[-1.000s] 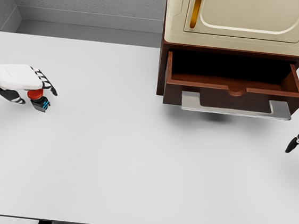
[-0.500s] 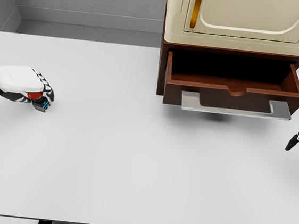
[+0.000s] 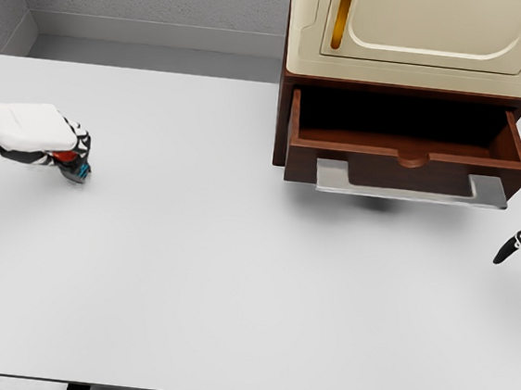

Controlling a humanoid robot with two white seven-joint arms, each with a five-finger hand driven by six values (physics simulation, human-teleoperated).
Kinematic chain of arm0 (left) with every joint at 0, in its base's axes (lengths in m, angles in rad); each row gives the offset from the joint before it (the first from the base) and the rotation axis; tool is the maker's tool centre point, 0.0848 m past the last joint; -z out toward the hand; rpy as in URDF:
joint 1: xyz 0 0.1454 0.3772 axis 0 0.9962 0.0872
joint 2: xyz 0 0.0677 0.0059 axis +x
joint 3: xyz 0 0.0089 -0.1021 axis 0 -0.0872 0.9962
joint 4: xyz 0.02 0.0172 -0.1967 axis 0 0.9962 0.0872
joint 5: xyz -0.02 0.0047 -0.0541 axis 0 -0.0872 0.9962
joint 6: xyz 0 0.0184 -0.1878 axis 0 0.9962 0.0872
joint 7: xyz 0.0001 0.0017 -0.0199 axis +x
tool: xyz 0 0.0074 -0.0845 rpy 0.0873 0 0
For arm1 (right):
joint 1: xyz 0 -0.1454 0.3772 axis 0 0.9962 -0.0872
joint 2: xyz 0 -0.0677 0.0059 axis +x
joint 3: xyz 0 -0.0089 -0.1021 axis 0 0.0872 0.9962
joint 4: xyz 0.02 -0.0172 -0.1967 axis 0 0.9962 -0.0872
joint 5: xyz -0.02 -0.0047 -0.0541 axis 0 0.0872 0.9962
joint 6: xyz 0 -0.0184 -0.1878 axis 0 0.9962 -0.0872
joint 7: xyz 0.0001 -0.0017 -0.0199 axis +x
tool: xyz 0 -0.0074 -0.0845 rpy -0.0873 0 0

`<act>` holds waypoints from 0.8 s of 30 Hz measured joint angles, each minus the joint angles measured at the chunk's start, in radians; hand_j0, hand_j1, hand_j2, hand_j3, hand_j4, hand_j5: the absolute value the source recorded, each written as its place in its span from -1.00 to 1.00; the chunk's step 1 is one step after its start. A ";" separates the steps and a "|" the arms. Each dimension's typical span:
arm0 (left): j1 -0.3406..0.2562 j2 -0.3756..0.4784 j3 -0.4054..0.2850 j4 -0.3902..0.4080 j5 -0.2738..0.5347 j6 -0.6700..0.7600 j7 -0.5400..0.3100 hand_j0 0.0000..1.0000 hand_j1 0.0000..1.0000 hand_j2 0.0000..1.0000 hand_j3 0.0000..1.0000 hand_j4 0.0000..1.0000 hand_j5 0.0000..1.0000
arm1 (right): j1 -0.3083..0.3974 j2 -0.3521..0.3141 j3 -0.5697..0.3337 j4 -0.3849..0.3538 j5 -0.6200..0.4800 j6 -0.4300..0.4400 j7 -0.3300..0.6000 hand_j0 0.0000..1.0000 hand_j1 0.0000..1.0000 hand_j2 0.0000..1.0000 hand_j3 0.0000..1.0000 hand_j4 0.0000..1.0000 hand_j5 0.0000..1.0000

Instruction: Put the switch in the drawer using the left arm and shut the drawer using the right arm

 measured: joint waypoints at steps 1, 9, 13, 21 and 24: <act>-0.014 0.000 0.000 -0.009 0.004 0.000 0.000 -0.30 -0.30 -0.30 -0.30 -0.30 -0.30 | 0.000 0.000 0.000 0.000 0.000 0.000 0.000 0.17 0.17 0.17 0.17 0.17 0.17; -0.074 -0.059 -0.007 -0.072 0.017 0.000 0.000 -0.30 -0.30 -0.30 -0.30 -0.30 -0.30 | 0.000 0.000 0.000 0.000 0.000 0.000 0.000 0.14 0.14 0.14 0.14 0.14 0.14; -0.106 -0.106 -0.008 -0.082 0.033 0.000 0.000 -0.30 -0.30 -0.30 -0.30 -0.30 -0.30 | 0.000 0.001 0.000 0.000 0.000 0.000 0.000 0.15 0.15 0.15 0.15 0.15 0.15; -0.199 -0.219 -0.009 -0.086 0.058 0.000 -0.001 -0.30 -0.30 -0.30 -0.30 -0.30 -0.30 | 0.000 0.001 0.000 0.000 0.000 0.000 0.000 0.15 0.15 0.15 0.15 0.15 0.15; -0.233 -0.263 -0.024 -0.083 0.068 -0.001 -0.001 -0.30 -0.30 -0.30 -0.30 -0.30 -0.30 | 0.000 0.001 0.000 0.000 0.000 0.000 0.000 0.15 0.15 0.15 0.15 0.15 0.15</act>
